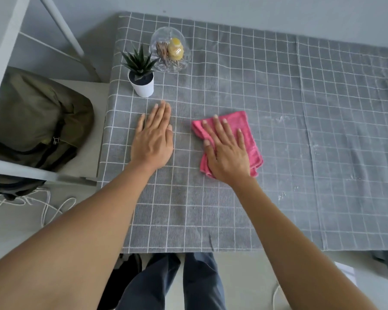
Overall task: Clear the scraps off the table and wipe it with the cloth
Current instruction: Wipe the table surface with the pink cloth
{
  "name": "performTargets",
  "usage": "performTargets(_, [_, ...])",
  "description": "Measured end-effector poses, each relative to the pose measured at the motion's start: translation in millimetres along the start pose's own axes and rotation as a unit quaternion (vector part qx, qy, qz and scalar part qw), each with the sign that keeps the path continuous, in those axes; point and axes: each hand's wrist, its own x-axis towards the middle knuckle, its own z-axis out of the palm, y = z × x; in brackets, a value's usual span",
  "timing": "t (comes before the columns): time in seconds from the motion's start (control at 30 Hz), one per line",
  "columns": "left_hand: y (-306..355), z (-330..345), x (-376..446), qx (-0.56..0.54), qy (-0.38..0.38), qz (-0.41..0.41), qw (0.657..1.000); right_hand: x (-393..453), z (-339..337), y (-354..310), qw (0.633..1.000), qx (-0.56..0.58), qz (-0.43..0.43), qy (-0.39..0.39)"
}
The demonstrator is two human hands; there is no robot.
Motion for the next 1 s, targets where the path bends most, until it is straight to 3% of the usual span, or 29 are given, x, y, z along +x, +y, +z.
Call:
performTargets(0.13, [0, -1, 0, -0.002, 0.003, -0.003, 1.0, 0, -6, 32, 0.987, 0.008, 0.157, 0.024])
performTargets(0.3, [0, 1, 1, 0.001, 0.007, -0.007, 1.0, 4, 2, 5, 0.964, 0.031, 0.258, 0.052])
performTargets(0.5, [-1, 1, 0, 0.001, 0.007, -0.002, 1.0, -1, 18, -61, 0.992, 0.012, 0.123, 0.02])
performTargets(0.63, [0, 0, 0, -0.003, 0.007, 0.005, 1.0, -1, 13, -45, 0.997, 0.002, 0.079, -0.001])
performTargets(0.83, [-2, 1, -1, -0.008, 0.009, 0.002, 1.0, 11, -1, 4, 0.981, 0.012, 0.192, 0.012])
performTargets(1.0, [-2, 2, 0, -0.011, 0.009, -0.006, 1.0, 13, 5, -19, 0.976, 0.025, 0.213, 0.031])
